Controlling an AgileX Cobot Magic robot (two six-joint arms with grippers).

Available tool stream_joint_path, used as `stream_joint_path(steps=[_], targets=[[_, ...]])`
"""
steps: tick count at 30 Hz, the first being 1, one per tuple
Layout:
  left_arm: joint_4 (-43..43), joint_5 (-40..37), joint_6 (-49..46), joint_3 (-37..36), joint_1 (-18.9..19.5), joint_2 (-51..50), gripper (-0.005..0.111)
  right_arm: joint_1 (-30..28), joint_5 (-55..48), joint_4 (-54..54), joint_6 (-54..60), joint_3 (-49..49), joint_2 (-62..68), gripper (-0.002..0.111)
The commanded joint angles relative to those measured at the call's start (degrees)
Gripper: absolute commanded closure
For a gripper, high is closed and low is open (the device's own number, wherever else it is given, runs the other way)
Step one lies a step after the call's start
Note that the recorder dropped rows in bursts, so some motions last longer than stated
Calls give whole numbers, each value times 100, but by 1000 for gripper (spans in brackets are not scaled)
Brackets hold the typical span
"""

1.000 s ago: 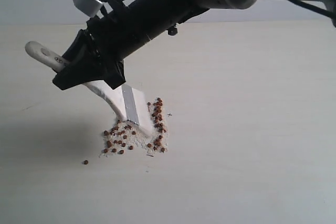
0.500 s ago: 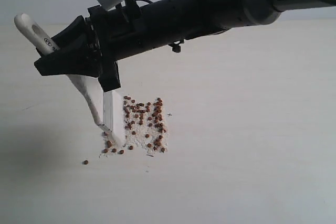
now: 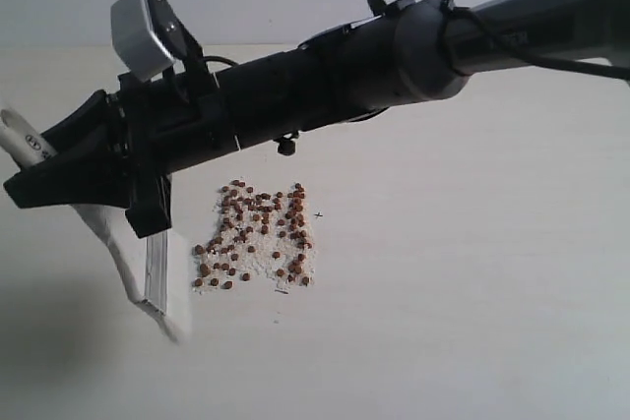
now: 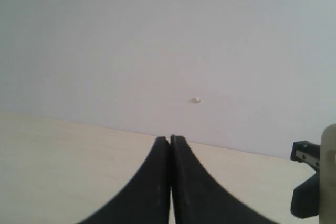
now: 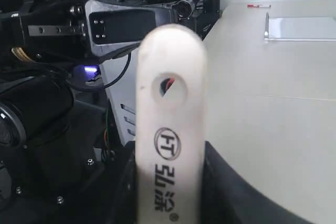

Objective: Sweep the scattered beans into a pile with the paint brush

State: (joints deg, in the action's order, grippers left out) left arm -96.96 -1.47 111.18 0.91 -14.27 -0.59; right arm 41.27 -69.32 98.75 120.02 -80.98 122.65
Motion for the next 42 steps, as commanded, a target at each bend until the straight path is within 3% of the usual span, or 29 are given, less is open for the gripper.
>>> stream_joint_path(steps=[1, 42], targets=[[-3, 3, 4, -16, -28, -8, 107, 140, -64, 120, 76, 6, 198, 108], [-3, 3, 4, -16, -28, -8, 107, 376, -64, 120, 68, -589, 880, 108]])
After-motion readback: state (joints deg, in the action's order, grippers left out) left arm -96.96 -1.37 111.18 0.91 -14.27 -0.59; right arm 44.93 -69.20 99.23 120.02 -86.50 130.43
